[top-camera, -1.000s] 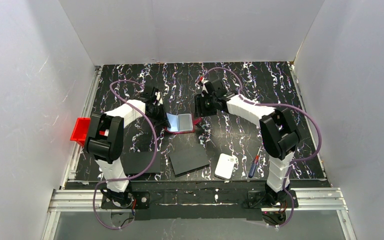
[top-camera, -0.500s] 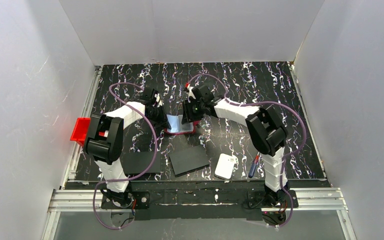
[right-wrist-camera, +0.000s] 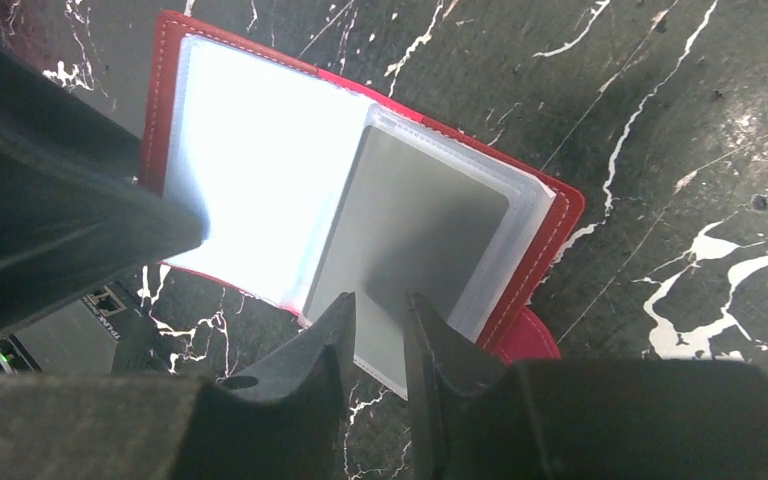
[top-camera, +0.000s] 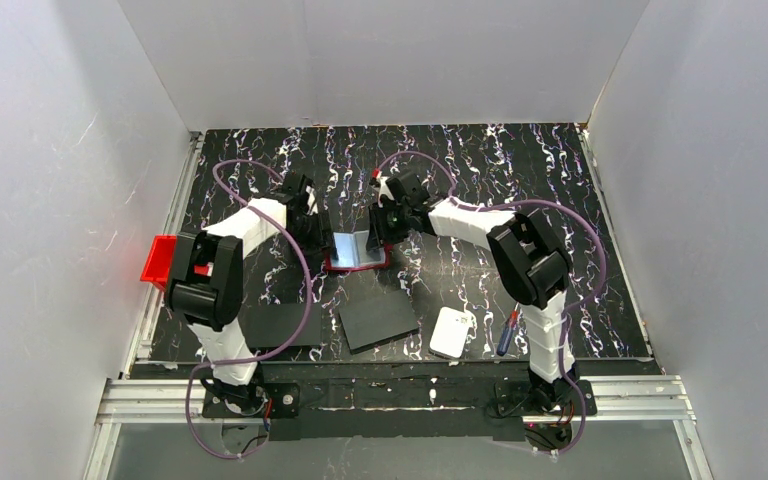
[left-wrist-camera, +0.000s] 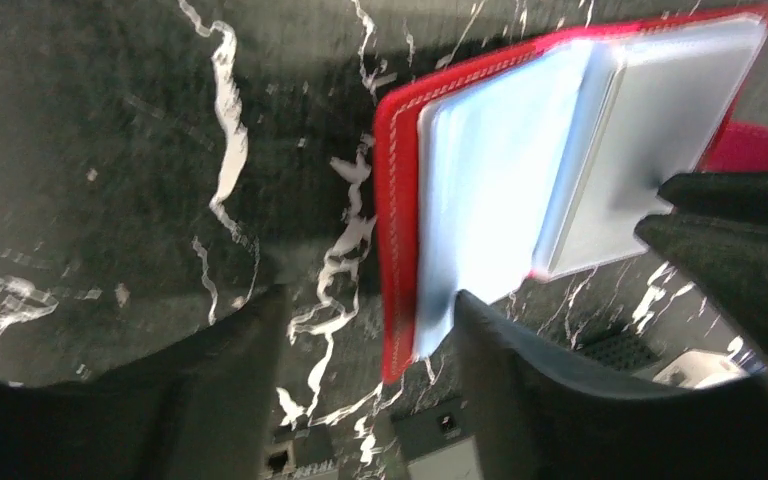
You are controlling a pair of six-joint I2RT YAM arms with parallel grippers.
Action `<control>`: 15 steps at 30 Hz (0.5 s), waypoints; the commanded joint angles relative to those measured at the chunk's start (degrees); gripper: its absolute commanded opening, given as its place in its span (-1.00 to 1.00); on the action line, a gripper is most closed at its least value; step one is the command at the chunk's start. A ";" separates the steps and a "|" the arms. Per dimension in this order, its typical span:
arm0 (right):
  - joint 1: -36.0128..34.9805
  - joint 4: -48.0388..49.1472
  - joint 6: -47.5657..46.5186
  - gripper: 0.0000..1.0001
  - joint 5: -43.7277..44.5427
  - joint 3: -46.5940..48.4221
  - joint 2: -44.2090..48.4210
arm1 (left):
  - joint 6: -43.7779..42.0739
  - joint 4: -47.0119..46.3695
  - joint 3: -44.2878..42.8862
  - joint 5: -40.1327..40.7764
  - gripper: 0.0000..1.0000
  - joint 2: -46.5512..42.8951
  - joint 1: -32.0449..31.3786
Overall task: Put the credit cards into the card holder
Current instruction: Open the card holder at the center of the board.
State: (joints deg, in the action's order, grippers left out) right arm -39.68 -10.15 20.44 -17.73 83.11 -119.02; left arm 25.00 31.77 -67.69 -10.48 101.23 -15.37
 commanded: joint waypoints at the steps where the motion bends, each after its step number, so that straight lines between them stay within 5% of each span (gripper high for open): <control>1: 0.32 -2.85 -1.97 -0.20 0.10 1.22 1.99 | -2.85 6.74 -4.13 3.51 0.53 -9.85 0.59; 5: 0.22 -4.45 -1.55 0.05 -1.27 2.52 4.86 | -2.20 11.88 -6.99 7.80 0.94 -15.80 2.65; 11: 0.22 -8.80 -3.80 0.28 -2.78 4.88 7.51 | -3.22 20.59 -9.41 27.35 0.97 -20.44 9.93; 15: -0.14 -9.33 -3.10 0.30 -5.37 4.76 9.30 | -7.07 19.49 -7.09 30.12 0.97 -22.82 16.18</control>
State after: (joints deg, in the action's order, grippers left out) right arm -39.49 -17.29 18.07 -19.78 85.19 -114.44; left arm 21.81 46.39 -76.50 9.09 80.48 -4.43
